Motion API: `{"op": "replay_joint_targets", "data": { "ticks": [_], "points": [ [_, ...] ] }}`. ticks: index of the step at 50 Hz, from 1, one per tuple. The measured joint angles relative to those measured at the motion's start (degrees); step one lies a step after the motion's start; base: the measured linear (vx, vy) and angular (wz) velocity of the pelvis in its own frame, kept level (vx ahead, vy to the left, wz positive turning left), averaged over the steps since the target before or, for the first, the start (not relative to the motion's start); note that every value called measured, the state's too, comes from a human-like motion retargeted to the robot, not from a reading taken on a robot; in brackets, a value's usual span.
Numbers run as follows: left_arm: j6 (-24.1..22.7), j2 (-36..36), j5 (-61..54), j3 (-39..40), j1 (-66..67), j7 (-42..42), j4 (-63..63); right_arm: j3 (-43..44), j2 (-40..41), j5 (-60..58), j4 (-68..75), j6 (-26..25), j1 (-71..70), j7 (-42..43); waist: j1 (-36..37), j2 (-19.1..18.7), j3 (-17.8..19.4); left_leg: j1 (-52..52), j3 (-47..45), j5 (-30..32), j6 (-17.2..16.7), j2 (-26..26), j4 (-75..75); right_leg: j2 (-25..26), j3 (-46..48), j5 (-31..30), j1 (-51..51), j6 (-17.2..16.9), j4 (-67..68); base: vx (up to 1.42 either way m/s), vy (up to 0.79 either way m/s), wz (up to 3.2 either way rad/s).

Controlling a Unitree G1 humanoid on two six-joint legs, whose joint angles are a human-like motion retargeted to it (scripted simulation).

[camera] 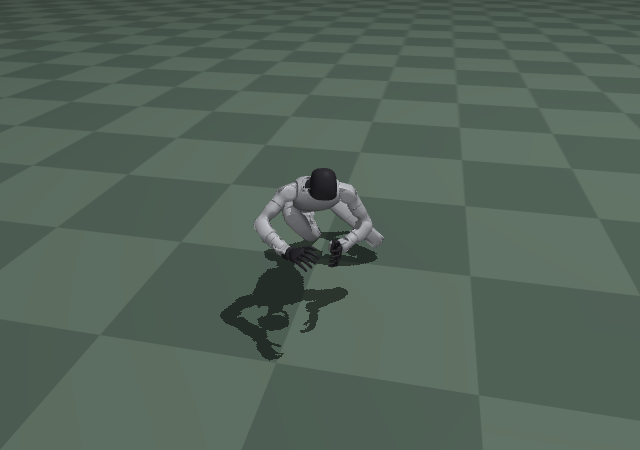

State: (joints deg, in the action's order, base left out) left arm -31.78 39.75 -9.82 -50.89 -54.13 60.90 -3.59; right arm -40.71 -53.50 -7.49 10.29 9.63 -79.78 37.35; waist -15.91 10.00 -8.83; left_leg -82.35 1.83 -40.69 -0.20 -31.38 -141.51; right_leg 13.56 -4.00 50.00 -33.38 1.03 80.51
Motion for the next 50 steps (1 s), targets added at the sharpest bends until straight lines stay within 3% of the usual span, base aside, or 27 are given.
{"op": "replay_joint_targets", "data": {
  "ticks": [4,10,13,18,26,31,41,50],
  "points": [
    [-1.2,4.0,1.0,2.6,-6.2,-1.6,-2.5,-3.7,0.9,-0.2,-0.2,1.3,-1.4,-1.1,-2.2,-3.9,-5.7,-4.7,-1.9,-2.2,1.5,1.0,1.7,-0.7,1.0,0.0,-5.5,0.1,-0.6,0.04,0.06,1.01],
    [-1.9,12.7,2.7,0.8,-25.4,-3.4,-0.4,-10.4,0.5,-0.5,-3.5,2.9,-8.1,-3.5,-1.6,-9.6,-8.3,-2.9,-5.9,-5.3,1.5,2.7,5.6,-2.7,2.1,0.0,-10.0,0.0,-1.3,0.06,0.14,-0.52],
    [-1.9,15.2,1.8,-3.1,-37.0,-5.7,4.0,-14.7,-0.1,0.1,-4.9,3.3,-14.1,-4.9,-1.4,-10.5,-7.4,1.9,-9.7,-5.1,0.9,5.8,8.9,-7.5,3.5,-0.7,-9.9,-2.1,1.0,0.05,0.23,-0.27],
    [-1.3,17.9,-1.0,-10.6,-51.6,-12.7,12.0,-20.6,0.3,2.1,-4.7,3.8,-23.0,-8.4,1.9,-12.7,-5.4,9.8,-14.1,-2.4,-1.3,10.9,17.2,-12.6,4.1,-8.9,-11.8,-6.7,1.8,0.1,0.3,-1.26],
    [0.2,24.3,-6.0,-18.6,-61.3,-24.6,23.2,-28.4,3.4,5.2,0.6,5.0,-31.9,-15.3,9.2,-17.0,-3.5,17.0,-16.5,3.9,-5.8,19.6,28.2,-20.9,4.9,-18.1,-20.2,-10.1,12.6,0.1,0.41,-1.84],
    [0.6,29.3,-7.5,-17.2,-59.6,-26.8,28.0,-29.8,7.0,5.4,4.8,5.8,-33.6,-17.4,12.2,-19.6,-1.9,18.9,-16.0,6.4,-7.2,26.1,31.9,-25.5,4.1,-21.8,-29.3,-10.5,27.1,0.13,0.41,-1.46],
    [0.0,36.7,-6.3,0.3,-43.1,-21.3,28.5,-20.0,12.5,-0.1,1.8,6.5,-28.1,-15.3,23.3,-26.3,1.5,23.9,-13.6,5.7,-9.2,28.1,37.8,-23.0,9.8,-25.9,-53.5,-12.1,53.2,0.13,0.29,-2.91],
    [0.4,36.1,-3.5,19.2,-15.9,-17.7,21.8,-10.3,13.7,-4.5,-11.8,7.8,-11.4,-13.7,33.6,-32.7,0.8,34.6,-11.8,2.9,-8.2,29.7,45.2,-26.1,13.2,-24.0,-56.6,-11.3,58.9,0.14,0.23,-1.44]
  ]
}}
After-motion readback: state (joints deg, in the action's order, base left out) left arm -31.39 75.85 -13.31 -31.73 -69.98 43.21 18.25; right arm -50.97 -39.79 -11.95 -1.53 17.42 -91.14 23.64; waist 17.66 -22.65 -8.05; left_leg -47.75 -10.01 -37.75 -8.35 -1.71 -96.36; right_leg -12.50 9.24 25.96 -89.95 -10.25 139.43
